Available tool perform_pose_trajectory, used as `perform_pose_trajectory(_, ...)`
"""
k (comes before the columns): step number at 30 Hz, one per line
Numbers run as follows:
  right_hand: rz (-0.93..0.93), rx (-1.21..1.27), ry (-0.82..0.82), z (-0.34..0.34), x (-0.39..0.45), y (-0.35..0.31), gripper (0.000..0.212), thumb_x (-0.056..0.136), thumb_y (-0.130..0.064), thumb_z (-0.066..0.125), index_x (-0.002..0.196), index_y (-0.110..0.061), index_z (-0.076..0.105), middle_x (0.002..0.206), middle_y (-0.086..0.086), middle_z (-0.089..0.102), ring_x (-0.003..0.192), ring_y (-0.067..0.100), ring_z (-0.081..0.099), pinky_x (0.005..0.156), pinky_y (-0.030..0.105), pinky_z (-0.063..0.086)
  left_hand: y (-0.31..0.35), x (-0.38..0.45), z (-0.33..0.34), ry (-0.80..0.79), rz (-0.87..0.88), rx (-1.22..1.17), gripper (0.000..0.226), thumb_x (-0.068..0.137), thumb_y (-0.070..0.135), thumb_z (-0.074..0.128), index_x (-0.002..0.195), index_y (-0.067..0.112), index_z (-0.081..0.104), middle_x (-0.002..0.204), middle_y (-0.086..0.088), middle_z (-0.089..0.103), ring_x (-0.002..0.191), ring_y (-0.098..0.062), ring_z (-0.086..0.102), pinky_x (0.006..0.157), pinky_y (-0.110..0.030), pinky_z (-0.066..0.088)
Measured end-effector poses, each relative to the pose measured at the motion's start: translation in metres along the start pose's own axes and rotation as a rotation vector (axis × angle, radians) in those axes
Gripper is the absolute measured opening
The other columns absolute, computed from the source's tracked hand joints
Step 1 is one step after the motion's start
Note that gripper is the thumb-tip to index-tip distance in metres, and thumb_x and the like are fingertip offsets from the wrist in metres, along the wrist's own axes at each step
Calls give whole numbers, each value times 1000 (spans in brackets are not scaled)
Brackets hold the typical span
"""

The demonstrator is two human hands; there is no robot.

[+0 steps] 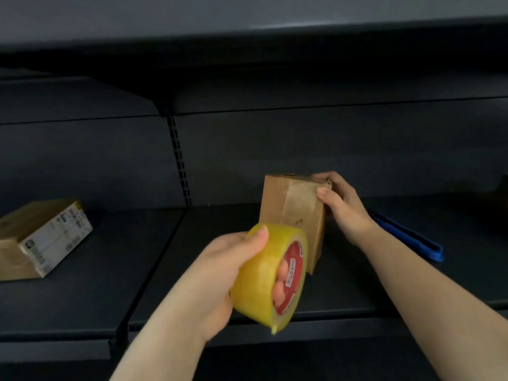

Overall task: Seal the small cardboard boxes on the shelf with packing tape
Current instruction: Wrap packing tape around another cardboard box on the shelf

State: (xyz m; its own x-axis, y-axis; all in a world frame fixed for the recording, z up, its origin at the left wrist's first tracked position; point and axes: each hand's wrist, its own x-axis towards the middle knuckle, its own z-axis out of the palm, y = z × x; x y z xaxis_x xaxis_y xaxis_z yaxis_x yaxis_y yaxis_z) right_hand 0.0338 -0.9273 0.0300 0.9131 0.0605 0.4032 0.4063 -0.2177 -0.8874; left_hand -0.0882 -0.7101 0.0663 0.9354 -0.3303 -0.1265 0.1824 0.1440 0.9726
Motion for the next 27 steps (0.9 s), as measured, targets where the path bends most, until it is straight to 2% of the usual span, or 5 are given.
perform_pose_trajectory(4, 24, -14, -23, -1, 4, 3, 45, 70, -59, 50, 105, -30, 51, 106, -1, 57, 99, 18, 56, 80, 33, 46, 19, 5, -4, -78, 6, -157, 33, 68, 36, 60, 75, 6, 73, 54, -5, 61, 39, -14, 55, 43, -24, 50)
perform_pose_trajectory(8, 43, 81, 107, 12, 5, 10, 46, 65, -66, 49, 96, -33, 53, 103, 1, 60, 97, 17, 58, 82, 35, 47, -2, 6, 17, -11, 4, -89, 48, 67, 38, 63, 100, 4, 65, 70, -8, 72, 55, -18, 68, 56, -30, 57)
perform_pose_trajectory(16, 162, 206, 264, 24, 10, 17, 38, 63, -71, 46, 83, -40, 54, 98, -1, 62, 88, 17, 61, 69, 32, 44, -1, 9, 15, -68, 142, 35, 16, 86, 9, 54, 98, 5, 63, 65, -5, 71, 58, -16, 69, 52, -24, 54)
perform_pose_trajectory(24, 374, 348, 263, 21, 22, 22, 69, 54, -81, 50, 103, -34, 55, 110, 8, 61, 98, 27, 61, 85, 45, 48, -8, 26, 36, -51, 161, 65, 12, 91, 22, 54, 90, 12, 61, 59, 1, 70, 54, -12, 67, 58, -30, 57)
perform_pose_trajectory(27, 456, 398, 293, 18, 28, 27, 84, 53, -82, 49, 117, -28, 53, 110, 10, 63, 96, 29, 62, 86, 45, 49, -21, 19, 41, -18, 77, -38, 25, 93, 32, 49, 80, 13, 60, 50, 1, 69, 44, -11, 66, 43, -21, 52)
